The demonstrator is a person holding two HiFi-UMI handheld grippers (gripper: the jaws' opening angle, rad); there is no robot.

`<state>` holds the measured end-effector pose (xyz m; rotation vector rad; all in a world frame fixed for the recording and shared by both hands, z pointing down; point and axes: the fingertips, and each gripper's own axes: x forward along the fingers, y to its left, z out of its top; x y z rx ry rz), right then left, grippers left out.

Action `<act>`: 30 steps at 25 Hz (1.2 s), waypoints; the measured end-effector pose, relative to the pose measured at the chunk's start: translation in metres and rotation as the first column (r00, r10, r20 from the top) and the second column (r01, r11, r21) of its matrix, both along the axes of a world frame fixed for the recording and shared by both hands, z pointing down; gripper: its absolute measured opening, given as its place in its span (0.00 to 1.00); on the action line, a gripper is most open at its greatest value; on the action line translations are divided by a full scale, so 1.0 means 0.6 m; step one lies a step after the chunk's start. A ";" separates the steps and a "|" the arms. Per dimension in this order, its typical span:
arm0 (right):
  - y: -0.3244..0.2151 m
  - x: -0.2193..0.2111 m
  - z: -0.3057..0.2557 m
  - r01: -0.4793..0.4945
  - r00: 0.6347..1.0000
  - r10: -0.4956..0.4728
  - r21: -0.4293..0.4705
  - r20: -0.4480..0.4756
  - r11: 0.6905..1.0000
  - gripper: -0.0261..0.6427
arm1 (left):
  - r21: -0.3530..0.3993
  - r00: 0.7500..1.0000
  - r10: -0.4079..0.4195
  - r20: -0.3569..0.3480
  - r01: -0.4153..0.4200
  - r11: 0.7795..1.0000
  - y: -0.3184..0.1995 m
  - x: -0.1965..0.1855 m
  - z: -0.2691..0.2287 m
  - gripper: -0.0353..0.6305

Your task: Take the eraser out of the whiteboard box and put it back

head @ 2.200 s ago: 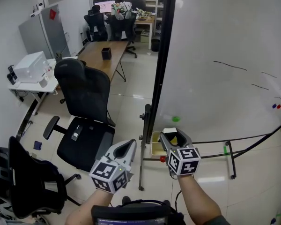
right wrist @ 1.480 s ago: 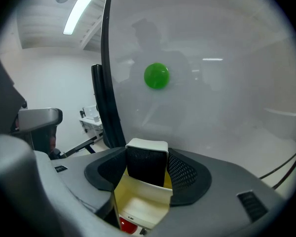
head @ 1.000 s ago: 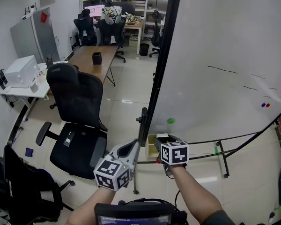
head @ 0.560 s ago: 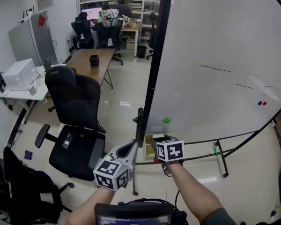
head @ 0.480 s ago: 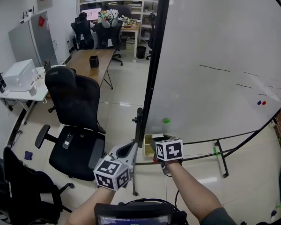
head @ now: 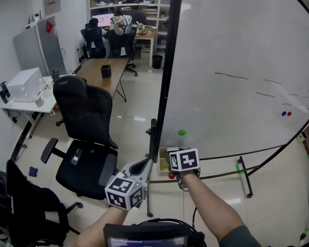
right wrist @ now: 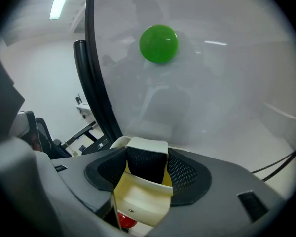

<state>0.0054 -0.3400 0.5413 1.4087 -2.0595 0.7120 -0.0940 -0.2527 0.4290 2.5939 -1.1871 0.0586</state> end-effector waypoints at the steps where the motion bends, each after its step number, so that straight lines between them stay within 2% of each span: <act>1: 0.000 -0.001 0.000 0.003 1.000 -0.003 -0.001 0.001 1.000 0.47 | 0.002 1.000 -0.002 0.004 0.002 1.000 0.002 -0.002 0.000 0.11; 12: 0.013 0.009 -0.007 0.025 1.000 -0.026 0.006 0.006 1.000 0.47 | 0.016 0.998 -0.050 0.044 0.050 0.999 0.040 -0.016 -0.002 0.11; 18: 0.022 0.018 -0.032 0.038 0.995 -0.043 0.060 0.093 0.997 0.49 | 0.017 0.995 -0.089 0.054 0.088 0.996 0.055 -0.028 -0.004 0.11; 23: 0.032 0.032 -0.049 0.033 0.991 -0.044 0.083 0.130 0.996 0.49 | 0.005 0.996 -0.081 0.039 0.081 0.997 0.065 -0.006 -0.001 0.11; 30: 0.031 0.030 -0.043 0.032 0.992 -0.040 0.071 0.121 0.997 0.49 | 0.015 0.997 -0.075 0.036 0.074 0.997 0.072 0.003 -0.009 0.11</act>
